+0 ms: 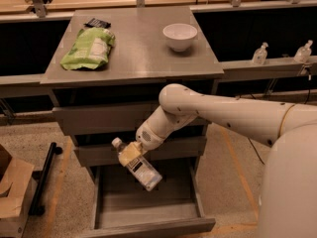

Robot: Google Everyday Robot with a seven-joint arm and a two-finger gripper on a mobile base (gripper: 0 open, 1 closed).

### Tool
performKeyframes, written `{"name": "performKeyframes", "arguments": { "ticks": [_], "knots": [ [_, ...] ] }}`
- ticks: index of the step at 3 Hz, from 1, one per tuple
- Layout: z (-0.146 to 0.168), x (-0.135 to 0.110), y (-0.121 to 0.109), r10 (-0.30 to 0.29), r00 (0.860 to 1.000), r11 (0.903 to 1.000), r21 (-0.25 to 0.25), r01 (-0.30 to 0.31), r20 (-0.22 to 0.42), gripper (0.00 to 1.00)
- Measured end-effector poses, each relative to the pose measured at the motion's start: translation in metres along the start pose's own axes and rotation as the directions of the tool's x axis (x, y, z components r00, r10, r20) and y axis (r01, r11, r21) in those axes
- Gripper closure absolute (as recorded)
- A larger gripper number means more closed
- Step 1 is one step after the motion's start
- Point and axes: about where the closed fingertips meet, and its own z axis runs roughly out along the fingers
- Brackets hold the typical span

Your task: Pick blue plastic bottle from bottom drawer and place on counter

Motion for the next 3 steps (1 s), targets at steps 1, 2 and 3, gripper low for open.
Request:
{"name": "performKeyframes", "arguments": {
  "ticks": [1, 2, 3],
  "knots": [
    [0.000, 0.000, 0.000, 0.000, 1.000, 1.0000, 0.000, 0.000, 0.000, 1.00],
    [-0.020, -0.006, -0.004, -0.017, 0.998, 0.9998, 0.013, 0.017, 0.057, 1.00],
    [-0.066, -0.019, -0.005, -0.066, 0.992, 0.9967, 0.054, 0.061, 0.104, 1.00]
  ]
}}
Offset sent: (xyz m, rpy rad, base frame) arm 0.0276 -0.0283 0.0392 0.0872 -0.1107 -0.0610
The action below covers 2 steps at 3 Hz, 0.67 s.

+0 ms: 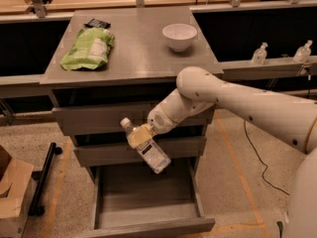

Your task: Pick blue plastic bottle from bottom drawer and place on counter

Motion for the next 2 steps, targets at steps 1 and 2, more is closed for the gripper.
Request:
{"name": "performKeyframes", "arguments": {
  "ticks": [1, 2],
  "knots": [
    [-0.053, -0.025, 0.001, -0.076, 0.997, 0.9966, 0.033, 0.075, 0.024, 1.00],
    [-0.117, -0.066, 0.012, -0.180, 0.984, 0.9805, 0.081, 0.179, 0.009, 1.00]
  ]
}}
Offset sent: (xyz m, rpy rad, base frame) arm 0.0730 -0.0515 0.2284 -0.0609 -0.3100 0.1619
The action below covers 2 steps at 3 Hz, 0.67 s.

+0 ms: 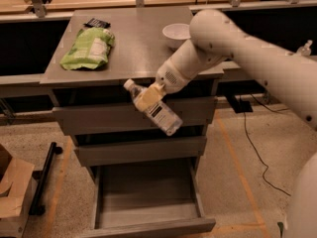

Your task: Pick blue plastic bottle from bottom drawer and place on counter

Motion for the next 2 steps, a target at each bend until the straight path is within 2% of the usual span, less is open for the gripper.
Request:
{"name": "performKeyframes", "arguments": {
  "ticks": [1, 2],
  "knots": [
    [-0.055, -0.048, 0.009, -0.076, 0.995, 0.9950, 0.060, 0.080, -0.066, 1.00],
    [-0.070, -0.069, 0.023, -0.124, 0.989, 0.9909, 0.043, 0.128, -0.085, 1.00]
  ]
}}
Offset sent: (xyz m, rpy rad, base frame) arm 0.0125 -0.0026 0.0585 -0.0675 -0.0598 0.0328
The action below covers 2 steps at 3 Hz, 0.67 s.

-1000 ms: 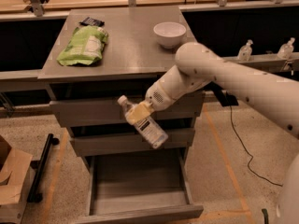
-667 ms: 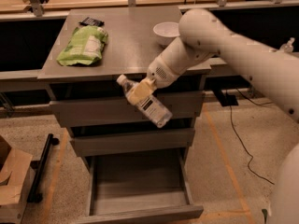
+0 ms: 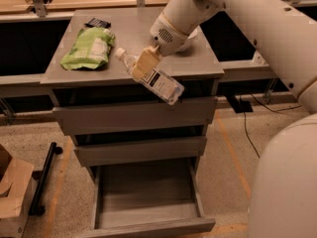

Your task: Pick blue plastic bottle from bottom drawer and place on counter

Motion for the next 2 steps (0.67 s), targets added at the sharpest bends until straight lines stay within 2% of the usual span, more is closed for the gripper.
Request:
{"name": "performKeyframes", "arguments": {
  "ticks": [1, 2],
  "knots": [
    [0.008, 0.007, -0.006, 0.032, 0.999, 0.9993, 0.020, -0.032, 0.011, 1.00],
    [-0.011, -0.008, -0.020, 0.024, 0.999, 0.9911, 0.130, -0.029, 0.039, 1.00]
  ]
}}
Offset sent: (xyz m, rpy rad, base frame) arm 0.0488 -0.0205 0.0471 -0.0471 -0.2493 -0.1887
